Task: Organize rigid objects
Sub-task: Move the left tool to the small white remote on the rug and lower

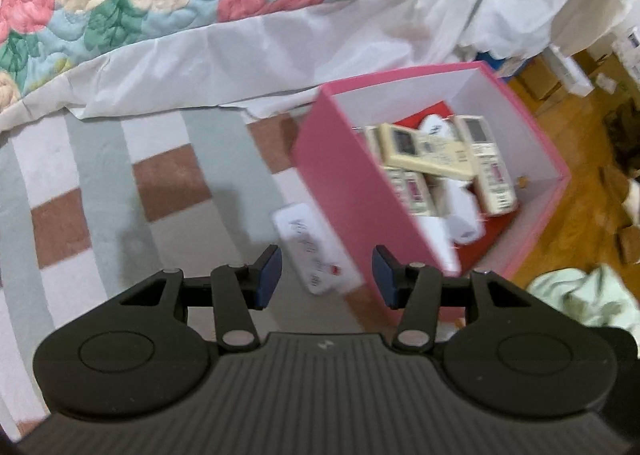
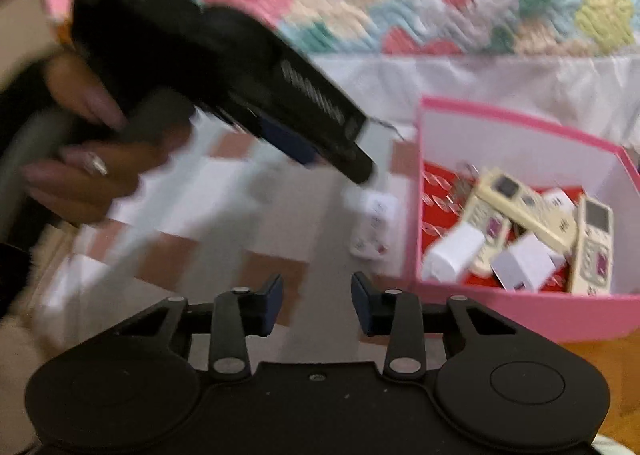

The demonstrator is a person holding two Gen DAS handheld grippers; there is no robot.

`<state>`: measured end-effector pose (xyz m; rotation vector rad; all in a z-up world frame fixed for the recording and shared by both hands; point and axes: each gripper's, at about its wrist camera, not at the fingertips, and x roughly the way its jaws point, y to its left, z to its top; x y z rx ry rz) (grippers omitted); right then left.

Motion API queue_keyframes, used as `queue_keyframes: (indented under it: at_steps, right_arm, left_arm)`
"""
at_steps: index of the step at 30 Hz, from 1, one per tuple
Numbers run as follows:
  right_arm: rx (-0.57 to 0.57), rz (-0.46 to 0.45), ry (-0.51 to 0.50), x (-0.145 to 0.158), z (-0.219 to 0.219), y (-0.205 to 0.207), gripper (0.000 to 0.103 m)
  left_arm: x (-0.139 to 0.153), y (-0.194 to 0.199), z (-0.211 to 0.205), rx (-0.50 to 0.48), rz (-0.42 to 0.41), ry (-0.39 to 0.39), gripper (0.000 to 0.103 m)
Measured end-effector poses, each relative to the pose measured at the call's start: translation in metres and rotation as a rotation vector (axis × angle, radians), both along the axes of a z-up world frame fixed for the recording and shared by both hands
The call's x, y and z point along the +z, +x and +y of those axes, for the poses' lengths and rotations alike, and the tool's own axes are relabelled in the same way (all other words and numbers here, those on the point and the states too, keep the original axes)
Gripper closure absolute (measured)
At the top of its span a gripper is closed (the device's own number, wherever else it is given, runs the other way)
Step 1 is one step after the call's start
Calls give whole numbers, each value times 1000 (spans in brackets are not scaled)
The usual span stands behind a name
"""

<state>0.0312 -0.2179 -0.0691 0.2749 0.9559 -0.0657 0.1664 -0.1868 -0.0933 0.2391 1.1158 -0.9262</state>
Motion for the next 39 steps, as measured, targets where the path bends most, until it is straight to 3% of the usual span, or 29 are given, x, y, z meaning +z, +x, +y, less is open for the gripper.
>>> queue_keyframes:
  at_steps: [1, 3, 7, 12, 18, 26, 31, 39]
  right_arm:
    - [-16, 1, 20, -9, 1, 4, 84]
    - [-51, -6, -2, -25, 8, 10, 93]
    - [-139, -58, -28, -48, 14, 16, 93]
    - [-192, -36, -43, -68, 16, 28, 91]
    - [-204, 1, -81, -82, 20, 39, 90]
    - [-268, -18, -103, -87, 25, 52, 86]
    - [-269, -21, -102, -84, 26, 49, 85]
    - [-199, -29, -116, -84, 20, 40, 78]
  left_arm:
    - [-6, 5, -1, -3, -12, 6, 54]
    - [-18, 15, -3, -7, -26, 4, 56]
    - [-40, 35, -14, -55, -28, -34, 56]
    - [-65, 44, -38, -123, -42, -8, 59]
    - [-88, 53, -47, -129, -29, -36, 67]
    - [-97, 49, -50, -169, -32, -62, 79]
    - [-96, 44, -45, -198, -74, -43, 80]
    - [-95, 51, -17, -136, -6, -23, 80]
